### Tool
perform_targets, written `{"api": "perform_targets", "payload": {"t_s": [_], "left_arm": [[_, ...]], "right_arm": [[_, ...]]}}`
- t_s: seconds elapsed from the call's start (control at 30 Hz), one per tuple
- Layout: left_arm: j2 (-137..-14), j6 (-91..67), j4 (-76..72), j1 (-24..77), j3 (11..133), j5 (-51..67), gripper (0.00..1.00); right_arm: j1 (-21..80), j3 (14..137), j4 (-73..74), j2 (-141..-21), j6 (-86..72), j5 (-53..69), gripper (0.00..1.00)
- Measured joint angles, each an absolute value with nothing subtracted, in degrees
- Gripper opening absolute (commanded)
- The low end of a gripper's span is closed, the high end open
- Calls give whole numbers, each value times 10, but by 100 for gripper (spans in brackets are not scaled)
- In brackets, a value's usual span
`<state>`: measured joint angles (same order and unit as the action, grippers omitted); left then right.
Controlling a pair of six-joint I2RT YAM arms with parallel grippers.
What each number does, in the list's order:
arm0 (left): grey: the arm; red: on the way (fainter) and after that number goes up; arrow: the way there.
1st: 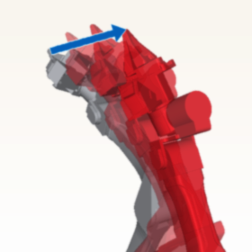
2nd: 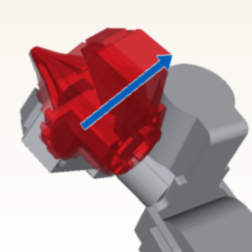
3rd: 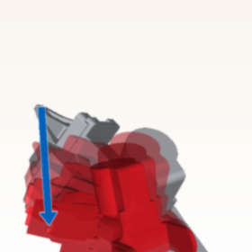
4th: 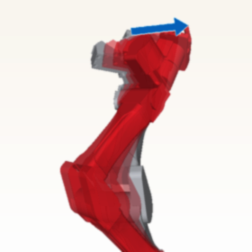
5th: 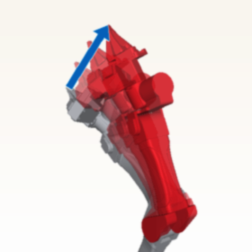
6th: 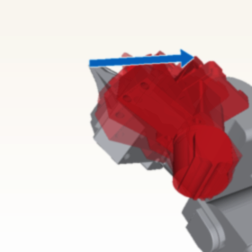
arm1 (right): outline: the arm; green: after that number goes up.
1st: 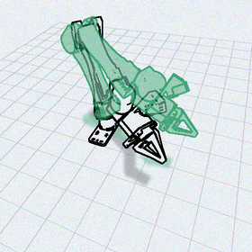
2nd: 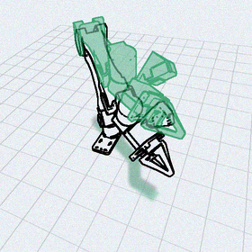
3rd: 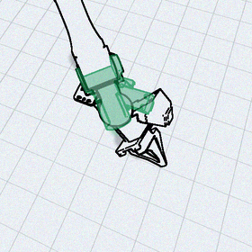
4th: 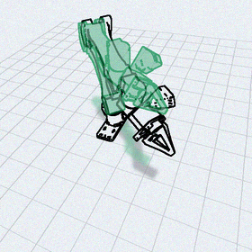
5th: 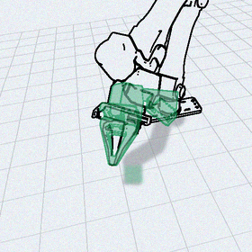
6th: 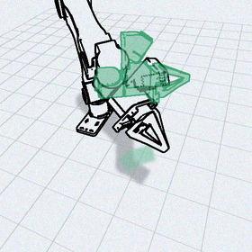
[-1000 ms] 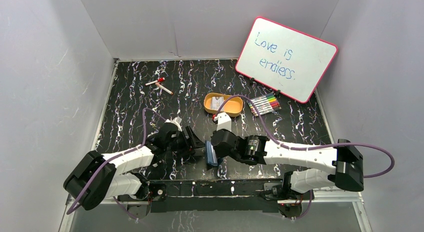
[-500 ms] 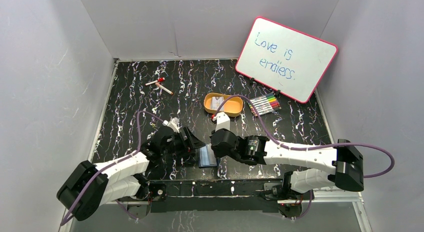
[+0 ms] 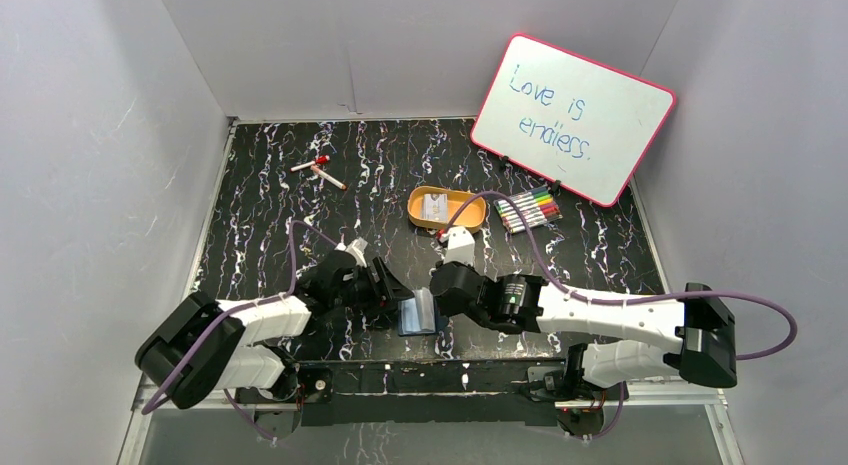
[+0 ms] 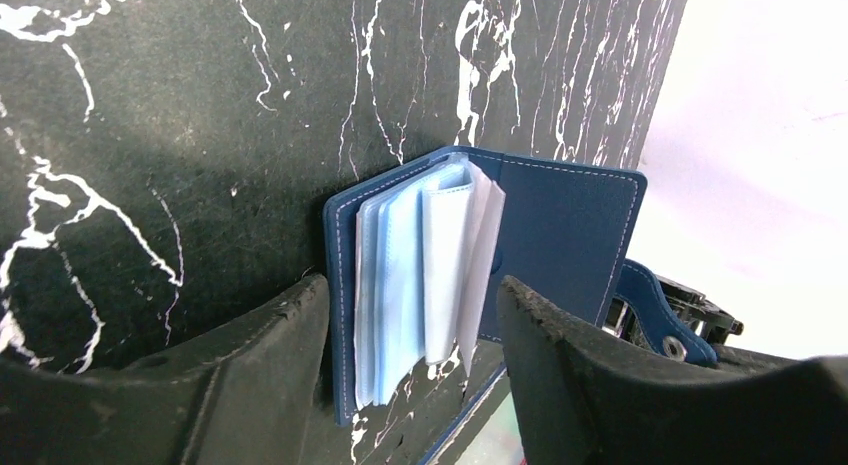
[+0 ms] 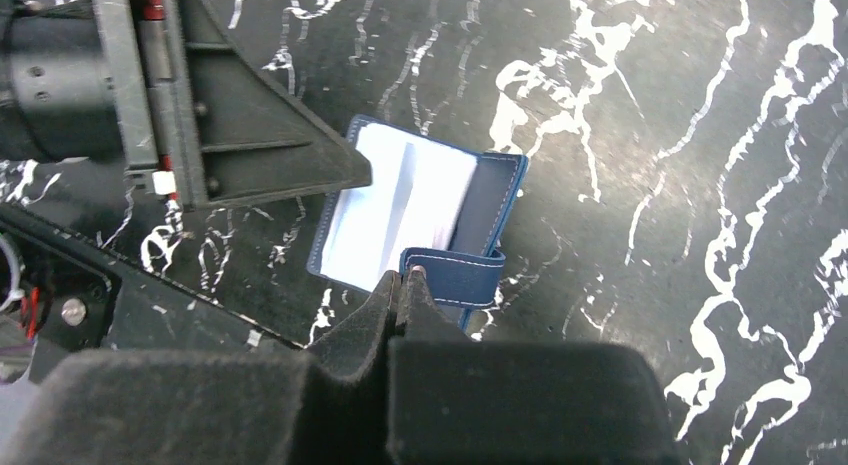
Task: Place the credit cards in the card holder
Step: Open the card holder at the center of the board.
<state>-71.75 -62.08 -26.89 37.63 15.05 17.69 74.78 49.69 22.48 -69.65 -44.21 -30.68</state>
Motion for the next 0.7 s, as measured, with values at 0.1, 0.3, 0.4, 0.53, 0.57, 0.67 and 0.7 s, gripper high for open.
{"api": "perform_targets", "payload": {"t_s": [0.1,0.3,0.4,0.53,0.57,0.67,0.7], "left_arm": [[-741,-620,-286,376,155,186,53],[-774,-617,-309,376,158,194,41],[-780,-616,-314,376,159,196,44],[-779,-616,-321,376,159,201,57],[-778,-616,-322,376,159,203,59],[-771,-615,-325,377,159,204,61],[-770,-614,-325,377,159,205,61]], "right_arm": [[748,487,256,-692,-477,-330,0],[746,448,315,-687,-539,-355,0],[746,431,328,-679,-555,-355,0],[745,421,333,-663,-569,-353,0],[742,420,332,-658,-570,-351,0],[734,410,321,-639,-564,-340,0],[732,405,309,-628,-555,-335,0]]}}
